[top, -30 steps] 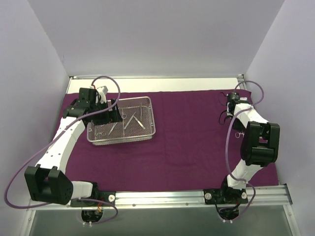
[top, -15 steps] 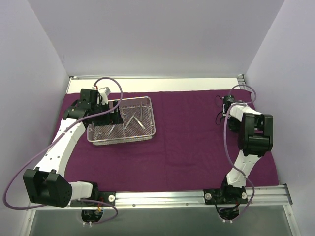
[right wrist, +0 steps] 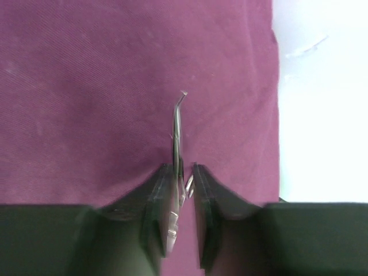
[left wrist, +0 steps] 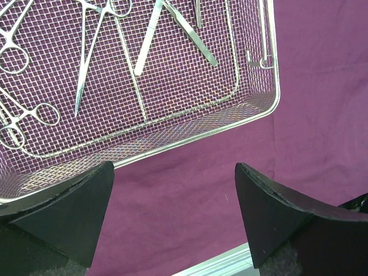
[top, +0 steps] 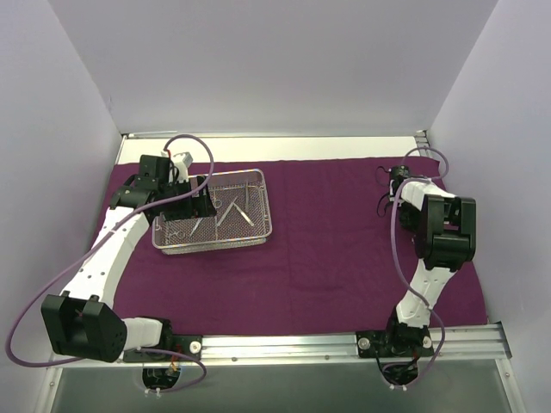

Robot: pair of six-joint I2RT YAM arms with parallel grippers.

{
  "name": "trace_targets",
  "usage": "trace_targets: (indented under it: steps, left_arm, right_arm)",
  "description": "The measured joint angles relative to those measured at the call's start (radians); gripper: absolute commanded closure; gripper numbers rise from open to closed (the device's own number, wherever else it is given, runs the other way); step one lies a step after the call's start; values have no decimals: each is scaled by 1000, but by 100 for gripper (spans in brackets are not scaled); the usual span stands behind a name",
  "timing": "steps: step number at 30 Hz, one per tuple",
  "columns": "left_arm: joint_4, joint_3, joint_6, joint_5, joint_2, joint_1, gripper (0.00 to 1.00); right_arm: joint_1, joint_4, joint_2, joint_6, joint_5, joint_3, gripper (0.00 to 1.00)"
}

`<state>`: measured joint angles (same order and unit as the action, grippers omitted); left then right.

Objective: Open and lay out the surgical kit
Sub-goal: Place the medical item in the surgical kit.

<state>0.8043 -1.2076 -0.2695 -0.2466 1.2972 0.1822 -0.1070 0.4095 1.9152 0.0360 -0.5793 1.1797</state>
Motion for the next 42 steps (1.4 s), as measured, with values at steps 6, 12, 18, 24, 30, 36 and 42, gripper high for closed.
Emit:
trace_targets:
  steps: [6,12,18,24,30,36,42]
  left_arm:
    - [0,6,0,-12,8,-6,6]
    - [-1,6,0,-19,14,-7,6]
    - [-1,6,0,-23,42,-7,6]
    - [-1,6,0,-38,48,-7,6]
    - [-8,7,-4,-57,48,-7,6]
    - [-25,23,-8,-71,51,-8,6]
    - [-31,23,-7,-75,61,-14,6]
  right_arm:
    - [8,5,25,16,21,13,69]
    - [13,6,24,18,19,15,66]
    - [16,5,13,18,47,15,66]
    - [16,-3,-1,16,112,15,67]
    - [-12,-2,-29,16,152,15,70]
    - [-82,-3,-59,18,189,53,71]
    - [-134,-11,-59,6,277,56,66]
